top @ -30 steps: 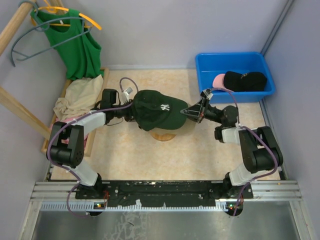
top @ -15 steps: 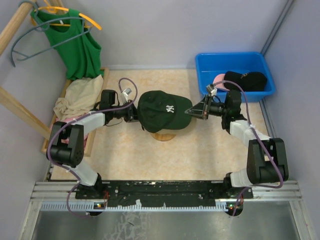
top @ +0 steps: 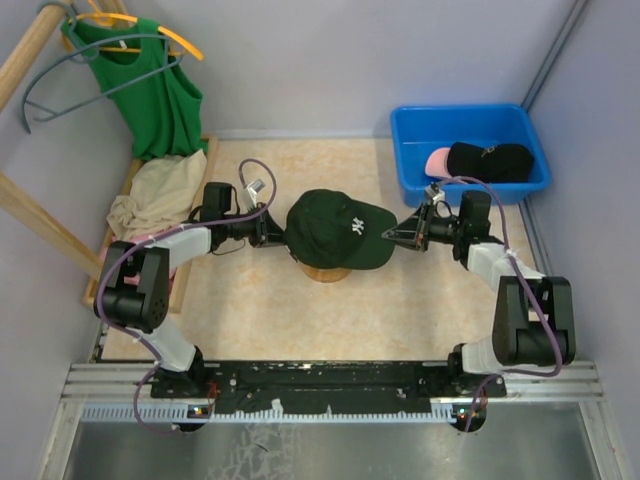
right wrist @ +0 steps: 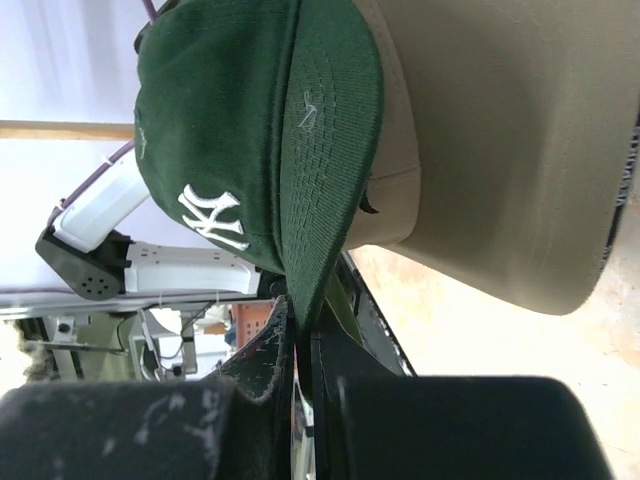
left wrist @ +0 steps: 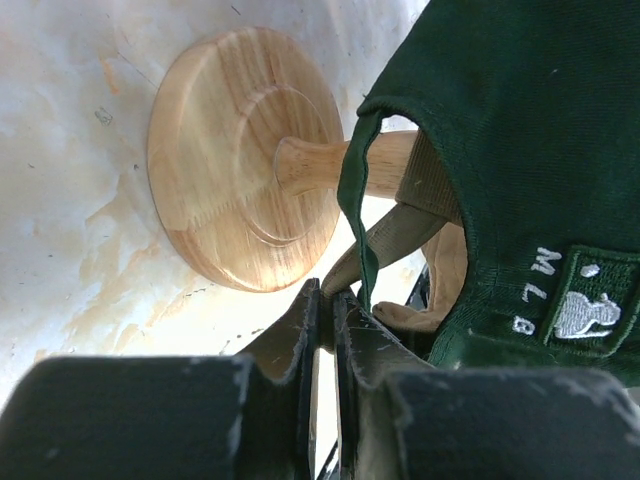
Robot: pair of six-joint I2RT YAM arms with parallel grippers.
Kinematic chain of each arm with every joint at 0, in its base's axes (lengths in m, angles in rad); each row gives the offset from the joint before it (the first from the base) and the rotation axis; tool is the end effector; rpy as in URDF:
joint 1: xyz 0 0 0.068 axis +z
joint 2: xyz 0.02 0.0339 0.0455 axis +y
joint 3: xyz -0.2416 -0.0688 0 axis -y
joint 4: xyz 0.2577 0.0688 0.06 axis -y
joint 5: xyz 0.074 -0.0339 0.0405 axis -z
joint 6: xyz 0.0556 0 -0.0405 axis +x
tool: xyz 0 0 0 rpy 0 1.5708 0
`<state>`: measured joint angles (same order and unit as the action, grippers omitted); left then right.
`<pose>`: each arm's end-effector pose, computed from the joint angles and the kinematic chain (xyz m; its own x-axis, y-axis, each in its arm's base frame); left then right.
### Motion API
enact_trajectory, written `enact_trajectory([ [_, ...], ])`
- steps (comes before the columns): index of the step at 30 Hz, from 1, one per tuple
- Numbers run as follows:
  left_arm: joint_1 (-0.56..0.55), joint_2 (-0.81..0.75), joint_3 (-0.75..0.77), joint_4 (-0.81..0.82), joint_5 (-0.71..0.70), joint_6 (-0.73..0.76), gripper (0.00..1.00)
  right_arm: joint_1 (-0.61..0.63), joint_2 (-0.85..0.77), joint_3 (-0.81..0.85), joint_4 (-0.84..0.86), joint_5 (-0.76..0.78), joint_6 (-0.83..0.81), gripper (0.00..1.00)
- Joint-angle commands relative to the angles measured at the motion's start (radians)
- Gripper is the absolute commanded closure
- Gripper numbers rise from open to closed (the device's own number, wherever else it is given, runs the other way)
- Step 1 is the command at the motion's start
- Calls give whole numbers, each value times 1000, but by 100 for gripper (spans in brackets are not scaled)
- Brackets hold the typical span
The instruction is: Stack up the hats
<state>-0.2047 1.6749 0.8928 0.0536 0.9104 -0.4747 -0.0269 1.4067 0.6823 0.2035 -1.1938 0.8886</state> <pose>0.3346 -0.1143 0.1428 -0.9005 -0.0994 -0.4234 0.3262 0.4895 -0.8087 0.2965 0.0437 0.1790 -0.9317 0.3109 -0.1877 -0.1159 0.2353 0.9650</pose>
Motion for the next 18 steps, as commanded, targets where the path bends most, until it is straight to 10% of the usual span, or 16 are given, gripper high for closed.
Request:
enact_trajectory([
  [1,10,29,-14,-27,-28,33,88,-14,53,17,-110,45,-88,100],
  [18,14,52,-39,-60,-56,81,90,-92,163,63,-221,106,-204,91],
])
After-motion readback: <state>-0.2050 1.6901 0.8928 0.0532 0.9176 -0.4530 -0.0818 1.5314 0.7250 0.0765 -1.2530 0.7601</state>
